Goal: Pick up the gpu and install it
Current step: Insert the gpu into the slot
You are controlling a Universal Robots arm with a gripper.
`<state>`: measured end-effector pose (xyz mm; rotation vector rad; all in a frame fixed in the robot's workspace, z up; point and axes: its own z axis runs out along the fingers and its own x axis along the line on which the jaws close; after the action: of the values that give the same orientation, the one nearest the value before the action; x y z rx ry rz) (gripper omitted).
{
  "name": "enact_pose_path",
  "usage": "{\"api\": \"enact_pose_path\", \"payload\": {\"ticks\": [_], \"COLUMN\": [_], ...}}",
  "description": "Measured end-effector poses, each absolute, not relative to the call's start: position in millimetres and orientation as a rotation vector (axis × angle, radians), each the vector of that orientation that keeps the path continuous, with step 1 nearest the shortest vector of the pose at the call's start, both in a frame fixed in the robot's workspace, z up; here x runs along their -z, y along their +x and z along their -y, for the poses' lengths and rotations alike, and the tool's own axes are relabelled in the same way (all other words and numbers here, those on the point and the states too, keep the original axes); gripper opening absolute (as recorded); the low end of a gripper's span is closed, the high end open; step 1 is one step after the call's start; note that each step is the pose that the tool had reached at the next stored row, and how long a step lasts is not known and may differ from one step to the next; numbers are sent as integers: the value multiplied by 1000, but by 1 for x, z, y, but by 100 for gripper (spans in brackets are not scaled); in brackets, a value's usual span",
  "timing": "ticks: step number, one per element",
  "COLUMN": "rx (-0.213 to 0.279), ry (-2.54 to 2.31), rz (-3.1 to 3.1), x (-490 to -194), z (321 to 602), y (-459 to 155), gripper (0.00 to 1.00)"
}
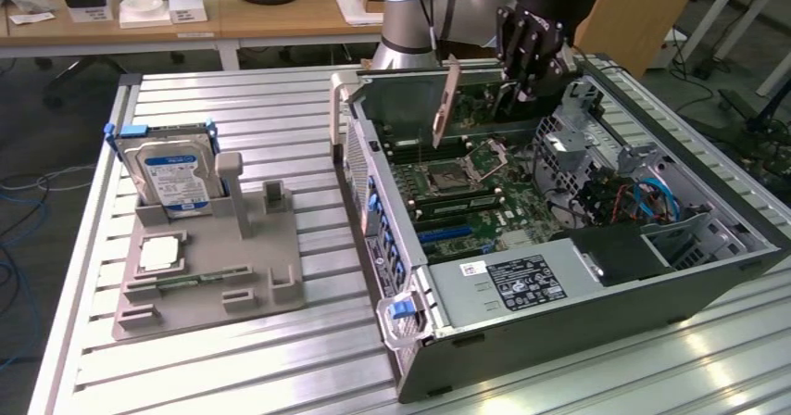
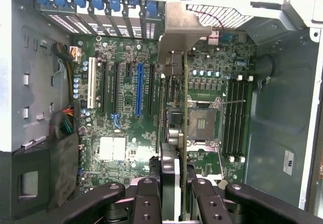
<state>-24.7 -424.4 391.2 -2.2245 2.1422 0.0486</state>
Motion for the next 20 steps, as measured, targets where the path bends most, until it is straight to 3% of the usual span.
{"api": "enact_pose_path", "payload": {"ticks": [20], "rx": [-43], "ry": [-2218], "rz": [-2152], "x": [-375], "z": [430], "y": [-30], "gripper": [28]}}
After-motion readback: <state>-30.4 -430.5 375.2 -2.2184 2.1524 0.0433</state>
